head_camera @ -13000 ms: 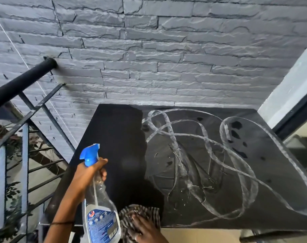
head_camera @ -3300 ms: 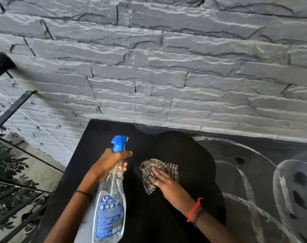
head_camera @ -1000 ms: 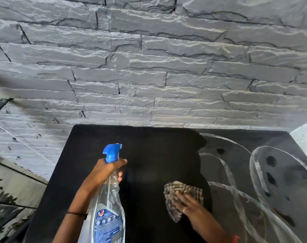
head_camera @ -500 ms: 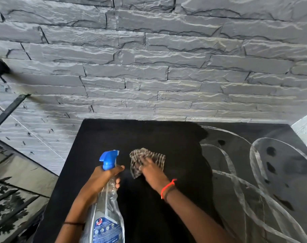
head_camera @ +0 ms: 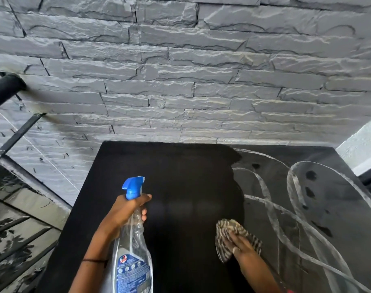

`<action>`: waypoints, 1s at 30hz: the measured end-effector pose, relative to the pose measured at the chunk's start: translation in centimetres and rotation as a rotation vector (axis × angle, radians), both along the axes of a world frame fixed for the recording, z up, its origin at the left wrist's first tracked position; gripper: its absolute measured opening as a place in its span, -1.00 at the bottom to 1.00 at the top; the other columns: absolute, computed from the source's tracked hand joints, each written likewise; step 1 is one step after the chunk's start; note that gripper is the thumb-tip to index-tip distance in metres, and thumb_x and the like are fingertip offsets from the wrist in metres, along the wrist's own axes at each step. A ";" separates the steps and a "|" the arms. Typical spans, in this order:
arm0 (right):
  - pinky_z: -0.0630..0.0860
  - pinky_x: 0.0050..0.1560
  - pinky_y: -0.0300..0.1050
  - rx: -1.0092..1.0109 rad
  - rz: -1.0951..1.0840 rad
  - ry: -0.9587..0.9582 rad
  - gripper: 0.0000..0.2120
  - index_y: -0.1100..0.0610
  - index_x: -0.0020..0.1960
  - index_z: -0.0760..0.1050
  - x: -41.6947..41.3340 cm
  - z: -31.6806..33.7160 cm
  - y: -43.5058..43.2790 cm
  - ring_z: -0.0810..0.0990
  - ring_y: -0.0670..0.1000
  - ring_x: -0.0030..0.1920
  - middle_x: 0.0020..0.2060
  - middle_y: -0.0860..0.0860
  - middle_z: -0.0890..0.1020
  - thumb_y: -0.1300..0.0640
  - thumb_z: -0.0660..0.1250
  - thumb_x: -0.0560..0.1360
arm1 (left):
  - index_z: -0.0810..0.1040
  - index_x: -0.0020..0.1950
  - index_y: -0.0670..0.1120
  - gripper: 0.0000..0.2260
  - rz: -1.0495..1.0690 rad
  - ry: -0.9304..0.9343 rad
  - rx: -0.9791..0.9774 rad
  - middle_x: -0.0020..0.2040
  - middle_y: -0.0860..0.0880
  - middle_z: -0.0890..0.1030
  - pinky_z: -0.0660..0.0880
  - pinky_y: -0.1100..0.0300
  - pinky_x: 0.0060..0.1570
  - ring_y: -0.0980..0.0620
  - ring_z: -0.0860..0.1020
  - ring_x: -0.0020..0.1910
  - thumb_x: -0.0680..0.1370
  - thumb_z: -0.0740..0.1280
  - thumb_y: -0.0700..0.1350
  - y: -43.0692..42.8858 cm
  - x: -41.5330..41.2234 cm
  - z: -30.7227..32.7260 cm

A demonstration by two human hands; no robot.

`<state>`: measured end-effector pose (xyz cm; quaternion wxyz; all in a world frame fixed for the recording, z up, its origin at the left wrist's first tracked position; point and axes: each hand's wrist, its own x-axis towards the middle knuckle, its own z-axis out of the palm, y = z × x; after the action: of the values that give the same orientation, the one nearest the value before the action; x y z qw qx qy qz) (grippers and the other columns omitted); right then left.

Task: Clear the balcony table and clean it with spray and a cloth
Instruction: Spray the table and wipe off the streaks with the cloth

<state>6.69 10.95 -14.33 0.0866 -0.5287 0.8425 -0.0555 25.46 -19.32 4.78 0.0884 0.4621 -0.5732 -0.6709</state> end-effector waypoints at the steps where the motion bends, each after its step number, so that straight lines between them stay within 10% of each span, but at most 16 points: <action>1: -0.02 0.40 -0.28 -0.032 -0.028 -0.033 -0.23 -0.10 0.43 0.23 -0.1 0.5 -1.2 0.39 0.01 0.26 0.40 -0.03 0.35 0.27 0.34 0.27 | 0.45 -0.26 -0.16 -0.80 0.000 0.001 -0.004 -0.45 -0.14 0.47 0.45 0.16 -0.42 -0.03 0.46 -0.52 0.50 0.40 -0.14 0.3 0.2 -0.1; 5: -0.01 0.35 -0.24 -0.018 0.029 0.075 -0.30 0.01 0.11 0.62 2.5 4.0 -5.5 0.62 0.00 0.08 0.15 -0.01 0.61 0.26 0.53 -0.05 | 0.45 -0.28 -0.17 -0.79 -0.017 0.011 -0.004 -0.45 -0.15 0.47 0.45 0.15 -0.41 -0.04 0.46 -0.50 0.49 0.40 -0.14 3.5 0.9 -0.1; 10: 0.34 0.21 -0.29 0.033 0.187 0.076 -0.60 -0.10 -0.01 0.66 9.9 3.9 -1.3 0.65 -0.11 0.00 0.07 -0.10 0.65 0.15 0.19 0.28 | 0.44 -0.28 -0.15 -0.79 -0.027 0.030 0.019 -0.45 -0.14 0.48 0.44 0.15 -0.42 -0.04 0.46 -0.49 0.49 0.40 -0.14 8.3 1.7 -0.4; 14: 0.03 0.40 -0.20 0.176 0.280 0.200 -0.57 -0.08 0.41 0.28 12.5 -2.3 8.7 0.42 -0.10 0.33 0.32 -0.11 0.46 0.12 -0.16 0.64 | 0.44 -0.24 -0.16 -0.81 -0.058 0.054 0.027 -0.45 -0.12 0.48 0.44 0.13 -0.39 -0.05 0.46 -0.48 0.48 0.40 -0.13 11.7 2.5 -0.5; 19: -0.13 0.48 -0.25 0.007 0.194 0.164 -0.50 -0.04 0.53 -0.19 9.4 -2.4 17.2 -0.03 -0.03 0.52 0.52 -0.05 -0.03 0.02 -0.35 0.59 | 0.43 -0.20 -0.17 -0.81 -0.075 0.066 0.021 -0.45 -0.12 0.49 0.46 0.12 -0.38 -0.05 0.47 -0.47 0.48 0.40 -0.13 14.5 3.8 -0.3; 21: -0.07 0.45 -0.29 -0.058 0.129 0.099 -0.51 -0.13 0.49 0.02 8.8 0.8 16.7 0.15 0.00 0.48 0.53 -0.07 -0.01 0.06 0.02 0.59 | 0.43 -0.20 -0.17 -0.81 -0.067 0.075 0.027 -0.45 -0.12 0.48 0.46 0.12 -0.38 -0.05 0.47 -0.48 0.49 0.40 -0.13 15.4 4.4 -0.3; 23: 0.12 0.37 -0.31 -0.037 0.143 -0.008 -0.25 -0.08 0.25 0.43 8.5 1.9 14.9 0.45 -0.02 0.23 0.39 -0.05 0.38 0.06 0.55 0.08 | 0.43 -0.22 -0.17 -0.81 -0.065 0.074 0.029 -0.45 -0.12 0.48 0.46 0.12 -0.37 -0.05 0.47 -0.48 0.49 0.40 -0.14 16.2 4.9 -0.4; 25: 0.18 0.33 -0.25 -0.036 0.146 0.138 -0.24 -0.03 0.03 0.64 8.6 2.3 12.4 0.44 -0.03 0.12 0.12 -0.03 0.63 0.09 0.64 -0.20 | 0.44 -0.25 -0.17 -0.80 -0.061 0.073 0.025 -0.45 -0.12 0.48 0.45 0.12 -0.38 -0.05 0.47 -0.48 0.49 0.40 -0.14 17.4 5.3 -0.4; 30: 0.39 0.24 -0.24 -0.063 0.151 0.082 -0.72 -0.08 0.09 0.58 14.2 1.5 11.1 0.53 -0.06 0.12 0.23 -0.03 0.42 0.10 0.16 0.50 | 0.46 -0.26 -0.17 -0.81 -0.064 0.052 0.018 -0.45 -0.12 0.49 0.45 0.12 -0.38 -0.04 0.47 -0.48 0.49 0.39 -0.15 19.3 5.5 -0.6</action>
<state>20.93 22.04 -12.87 0.0390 -0.5949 0.8010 -0.0537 31.00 0.02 4.21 0.0775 0.4266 -0.5792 -0.6903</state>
